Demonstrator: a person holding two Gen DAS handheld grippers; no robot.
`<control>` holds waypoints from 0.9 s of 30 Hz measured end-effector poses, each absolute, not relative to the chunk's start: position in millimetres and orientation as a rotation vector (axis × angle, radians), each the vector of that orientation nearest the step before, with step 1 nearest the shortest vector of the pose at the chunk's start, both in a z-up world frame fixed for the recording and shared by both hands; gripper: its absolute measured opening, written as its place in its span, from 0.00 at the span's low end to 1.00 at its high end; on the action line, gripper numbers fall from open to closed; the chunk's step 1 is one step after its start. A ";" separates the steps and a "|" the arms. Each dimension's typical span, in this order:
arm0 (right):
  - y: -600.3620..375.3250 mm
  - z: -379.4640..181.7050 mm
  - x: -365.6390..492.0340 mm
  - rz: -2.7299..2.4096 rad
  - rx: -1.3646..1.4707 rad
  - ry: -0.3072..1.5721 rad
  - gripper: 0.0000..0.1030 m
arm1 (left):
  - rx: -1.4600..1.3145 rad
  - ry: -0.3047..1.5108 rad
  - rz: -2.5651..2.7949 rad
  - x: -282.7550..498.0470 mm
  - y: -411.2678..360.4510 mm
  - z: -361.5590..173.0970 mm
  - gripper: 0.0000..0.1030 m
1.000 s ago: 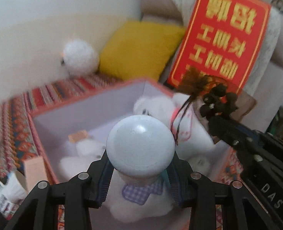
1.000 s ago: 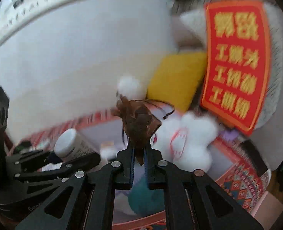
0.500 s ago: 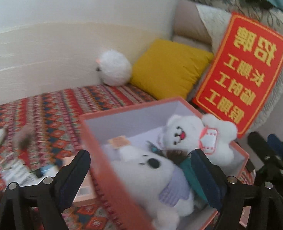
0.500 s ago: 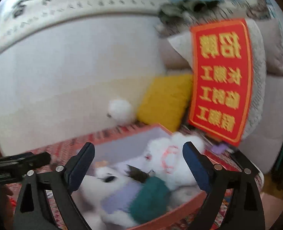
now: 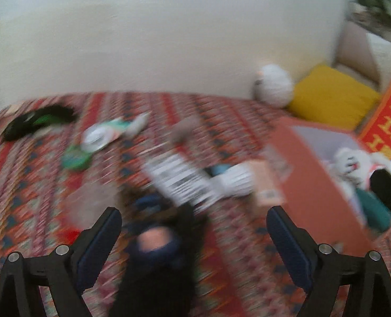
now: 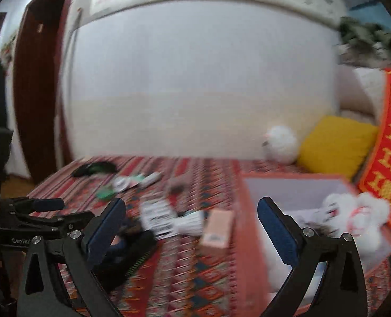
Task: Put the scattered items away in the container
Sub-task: 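Grasp the doll with the right tool while the left tool grasps the red cone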
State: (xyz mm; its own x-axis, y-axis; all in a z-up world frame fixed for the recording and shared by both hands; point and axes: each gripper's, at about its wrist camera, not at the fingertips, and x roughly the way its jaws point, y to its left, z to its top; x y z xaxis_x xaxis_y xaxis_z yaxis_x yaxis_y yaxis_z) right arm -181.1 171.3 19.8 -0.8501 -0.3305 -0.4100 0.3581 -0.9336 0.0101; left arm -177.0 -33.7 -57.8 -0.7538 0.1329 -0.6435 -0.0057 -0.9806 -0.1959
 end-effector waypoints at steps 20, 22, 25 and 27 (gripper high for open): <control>41.0 -134.9 -232.8 -2.159 1.319 0.068 0.91 | -1.388 -0.333 2.873 -160.9 -114.6 -167.4 0.90; 28.0 -147.6 -232.3 -2.143 1.337 0.108 0.91 | -1.395 -0.365 2.891 -165.3 -124.3 -170.8 0.90; 9.2 -163.1 -230.8 -2.155 1.345 0.206 0.92 | -1.405 -0.422 2.905 -175.6 -139.0 -172.5 0.90; 2.0 -160.1 -226.3 -2.185 1.306 0.296 0.77 | -1.409 -0.440 2.909 -184.6 -145.1 -173.4 0.90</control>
